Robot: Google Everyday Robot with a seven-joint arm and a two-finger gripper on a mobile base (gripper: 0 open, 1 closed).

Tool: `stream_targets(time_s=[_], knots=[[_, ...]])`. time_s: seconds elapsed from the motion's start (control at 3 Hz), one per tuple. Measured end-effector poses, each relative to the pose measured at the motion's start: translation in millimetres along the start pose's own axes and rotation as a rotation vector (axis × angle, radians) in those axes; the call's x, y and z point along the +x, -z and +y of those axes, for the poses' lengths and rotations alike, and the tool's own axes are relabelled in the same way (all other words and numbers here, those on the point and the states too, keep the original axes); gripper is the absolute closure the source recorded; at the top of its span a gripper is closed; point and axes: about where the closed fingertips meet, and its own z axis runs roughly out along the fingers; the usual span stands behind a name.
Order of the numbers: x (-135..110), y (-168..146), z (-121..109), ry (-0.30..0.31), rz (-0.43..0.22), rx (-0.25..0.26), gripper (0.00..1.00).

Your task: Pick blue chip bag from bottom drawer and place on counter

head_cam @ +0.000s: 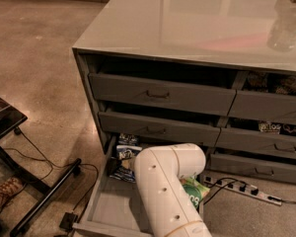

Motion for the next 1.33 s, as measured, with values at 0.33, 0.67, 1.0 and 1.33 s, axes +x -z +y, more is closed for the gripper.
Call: stream_targets(time_s=[0.33,0.67,1.0,1.33], knots=[[-15.4,31.6,4.3,0.021,-0.035,-0.038,1.00],[-31.1,83.6,13.3,0.061,-0.084,-0.103,1.00],[-39.7,126.0,22.1,0.095,-0.128,-0.152,1.00],[-44.4,163.8,33.0,0.121,-0.167,-0.201,1.00]])
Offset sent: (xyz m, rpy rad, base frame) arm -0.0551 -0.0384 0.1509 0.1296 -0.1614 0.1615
